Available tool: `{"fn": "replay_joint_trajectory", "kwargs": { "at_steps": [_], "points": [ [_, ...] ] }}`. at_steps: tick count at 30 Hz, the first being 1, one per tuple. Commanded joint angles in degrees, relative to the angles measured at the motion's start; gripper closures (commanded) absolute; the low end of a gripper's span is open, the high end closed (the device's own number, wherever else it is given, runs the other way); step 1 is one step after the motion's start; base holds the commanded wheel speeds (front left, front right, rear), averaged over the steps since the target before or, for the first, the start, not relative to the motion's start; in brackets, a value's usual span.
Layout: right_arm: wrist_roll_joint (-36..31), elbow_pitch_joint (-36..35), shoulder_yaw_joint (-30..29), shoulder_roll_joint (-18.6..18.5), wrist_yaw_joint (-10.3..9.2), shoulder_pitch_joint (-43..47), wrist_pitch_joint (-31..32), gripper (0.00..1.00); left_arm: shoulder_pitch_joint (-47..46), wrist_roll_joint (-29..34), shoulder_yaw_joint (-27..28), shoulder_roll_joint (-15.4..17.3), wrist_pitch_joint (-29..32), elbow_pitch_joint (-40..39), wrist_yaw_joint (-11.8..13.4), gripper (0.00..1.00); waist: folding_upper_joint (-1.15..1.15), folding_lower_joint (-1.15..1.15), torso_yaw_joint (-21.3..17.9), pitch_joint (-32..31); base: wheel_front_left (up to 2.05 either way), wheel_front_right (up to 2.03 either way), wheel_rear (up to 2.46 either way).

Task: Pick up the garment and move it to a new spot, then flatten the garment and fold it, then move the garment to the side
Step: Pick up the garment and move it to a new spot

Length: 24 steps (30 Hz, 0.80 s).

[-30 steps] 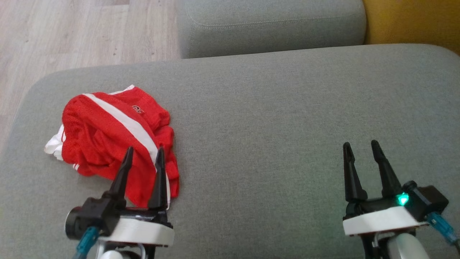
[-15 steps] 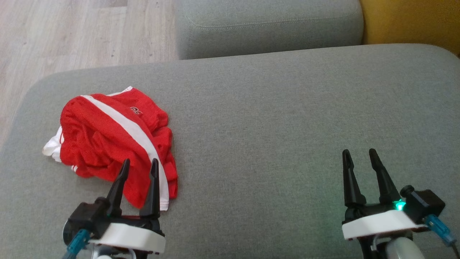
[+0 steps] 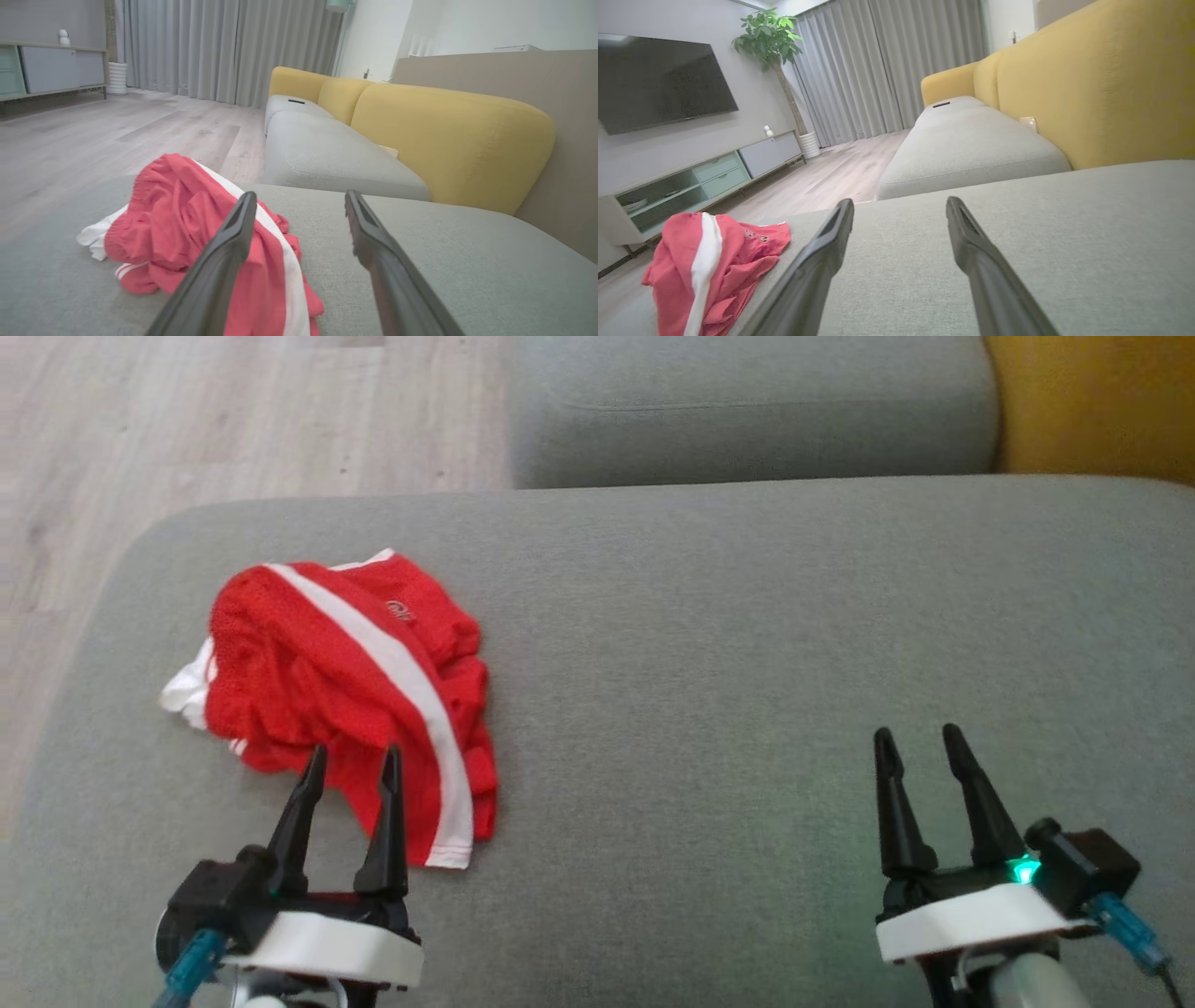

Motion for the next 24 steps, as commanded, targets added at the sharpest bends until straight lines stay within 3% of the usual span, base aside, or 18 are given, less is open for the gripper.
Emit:
{"fn": "replay_joint_trajectory", "kwargs": {
  "at_steps": [1, 24],
  "points": [
    [0.2, -1.6, 2.0, -0.4, -0.05, -1.7, -0.6, 0.00, -2.5, -0.2, 2.5, -0.3, -0.7, -1.9, 0.2, 0.00, 0.00, 0.00, 1.8, -0.3, 0.00, 0.00, 0.00],
    [2.9, -0.8, 7.2, -0.4, -0.05, -0.9, -0.6, 0.00, -1.4, 1.7, 5.8, -0.3, -0.7, -0.7, -0.9, 0.00, 0.00, 0.00, 14.9, -2.1, 0.00, 0.00, 0.00]
  ]
}}
